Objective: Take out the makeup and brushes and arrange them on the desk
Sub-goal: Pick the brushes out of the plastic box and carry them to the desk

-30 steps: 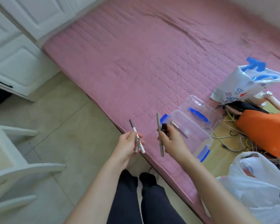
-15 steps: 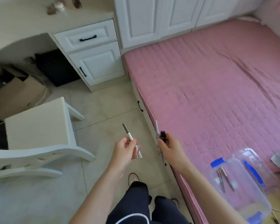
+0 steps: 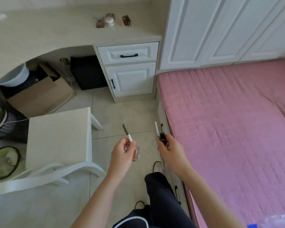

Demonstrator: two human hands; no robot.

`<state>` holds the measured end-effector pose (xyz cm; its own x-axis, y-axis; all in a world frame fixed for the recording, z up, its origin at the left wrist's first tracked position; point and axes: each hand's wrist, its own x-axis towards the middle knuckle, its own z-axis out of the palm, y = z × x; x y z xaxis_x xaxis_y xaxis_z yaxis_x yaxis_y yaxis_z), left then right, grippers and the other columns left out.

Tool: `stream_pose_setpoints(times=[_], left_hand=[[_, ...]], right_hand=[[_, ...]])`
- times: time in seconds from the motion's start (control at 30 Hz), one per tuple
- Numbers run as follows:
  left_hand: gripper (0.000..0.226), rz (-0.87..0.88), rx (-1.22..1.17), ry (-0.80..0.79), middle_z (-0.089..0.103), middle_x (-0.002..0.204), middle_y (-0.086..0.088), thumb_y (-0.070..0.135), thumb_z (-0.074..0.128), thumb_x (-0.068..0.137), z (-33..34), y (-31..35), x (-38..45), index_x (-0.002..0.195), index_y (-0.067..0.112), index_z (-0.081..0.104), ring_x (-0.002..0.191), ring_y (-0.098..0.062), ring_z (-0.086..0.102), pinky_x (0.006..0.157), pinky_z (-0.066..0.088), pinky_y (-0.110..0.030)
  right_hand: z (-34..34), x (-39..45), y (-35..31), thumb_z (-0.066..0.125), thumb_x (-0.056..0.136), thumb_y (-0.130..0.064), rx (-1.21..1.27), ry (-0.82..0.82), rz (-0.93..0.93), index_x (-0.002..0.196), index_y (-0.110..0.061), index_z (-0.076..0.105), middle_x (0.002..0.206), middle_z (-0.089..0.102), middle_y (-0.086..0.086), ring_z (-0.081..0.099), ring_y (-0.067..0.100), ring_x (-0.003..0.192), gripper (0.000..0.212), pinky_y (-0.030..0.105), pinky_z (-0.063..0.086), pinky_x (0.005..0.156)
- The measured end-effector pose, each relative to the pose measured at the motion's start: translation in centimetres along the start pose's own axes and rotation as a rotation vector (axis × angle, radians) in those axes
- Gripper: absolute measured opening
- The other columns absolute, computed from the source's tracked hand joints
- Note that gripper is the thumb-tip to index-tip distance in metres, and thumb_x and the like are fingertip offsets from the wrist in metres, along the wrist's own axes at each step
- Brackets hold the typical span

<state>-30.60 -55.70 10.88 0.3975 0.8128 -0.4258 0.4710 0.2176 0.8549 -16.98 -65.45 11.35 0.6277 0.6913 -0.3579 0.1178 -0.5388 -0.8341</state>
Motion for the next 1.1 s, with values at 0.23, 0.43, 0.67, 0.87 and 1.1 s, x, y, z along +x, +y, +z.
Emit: stream_pose_setpoints(times=[0.23, 0.43, 0.67, 0.87, 1.1], left_hand=[[0.029, 0.029, 0.007, 0.107, 0.054, 0.054, -0.006, 0.025, 0.05, 0.096, 1.6, 5.0, 8.7, 0.071, 0.011, 0.048, 0.065, -0.032, 0.061, 0.056, 0.046, -0.036], [0.027, 0.029, 0.052, 0.176, 0.069, 0.073, -0.009, 0.027, 0.046, 0.098, 2.8, 9.8, 16.2, 0.082, 0.008, 0.055, 0.07, -0.023, 0.066, 0.067, 0.054, -0.044], [0.026, 0.001, 0.033, 0.212, 0.069, 0.078, -0.011, 0.025, 0.045, 0.099, 1.9, 13.5, 23.9, 0.085, 0.007, 0.058, 0.076, -0.021, 0.068, 0.071, 0.056, -0.046], [0.023, -0.012, 0.03, 0.199, 0.069, 0.075, -0.003, 0.022, 0.046, 0.099, -0.5, 15.9, 31.7, 0.084, 0.01, 0.059, 0.073, -0.014, 0.068, 0.066, 0.056, -0.035], [0.026, 0.035, 0.062, 0.115, 0.067, 0.075, -0.019, 0.02, 0.046, 0.098, -4.3, 20.1, 41.4, 0.085, 0.001, 0.058, 0.061, -0.021, 0.064, 0.055, 0.055, -0.034]], right_hand=[[-1.4, 10.6, -4.3, 0.048, 0.097, -0.024, -0.077, -0.112, -0.086, 0.09, -0.014, 0.055, 0.069, 0.054, -0.002, 0.045, 0.008, 0.056, 0.013, 0.016, 0.038, 0.049], [-2.7, 19.7, -7.4, 0.049, 0.096, -0.025, -0.182, -0.16, -0.178, 0.087, -0.019, 0.052, 0.067, 0.057, -0.001, 0.043, 0.003, 0.048, 0.012, 0.016, 0.038, 0.046], [-2.2, 28.7, -10.7, 0.049, 0.096, -0.024, -0.195, -0.191, -0.187, 0.084, -0.02, 0.051, 0.072, 0.061, 0.002, 0.047, 0.006, 0.053, 0.013, 0.015, 0.039, 0.046], [-0.4, 35.7, -14.4, 0.05, 0.096, -0.022, -0.177, -0.148, -0.188, 0.091, -0.016, 0.055, 0.075, 0.062, 0.005, 0.049, 0.009, 0.055, 0.009, 0.014, 0.04, 0.048], [2.1, 43.3, -19.0, 0.05, 0.095, -0.022, -0.255, -0.057, -0.204, 0.085, -0.011, 0.052, 0.063, 0.054, 0.001, 0.042, 0.009, 0.049, 0.015, 0.017, 0.032, 0.043]])
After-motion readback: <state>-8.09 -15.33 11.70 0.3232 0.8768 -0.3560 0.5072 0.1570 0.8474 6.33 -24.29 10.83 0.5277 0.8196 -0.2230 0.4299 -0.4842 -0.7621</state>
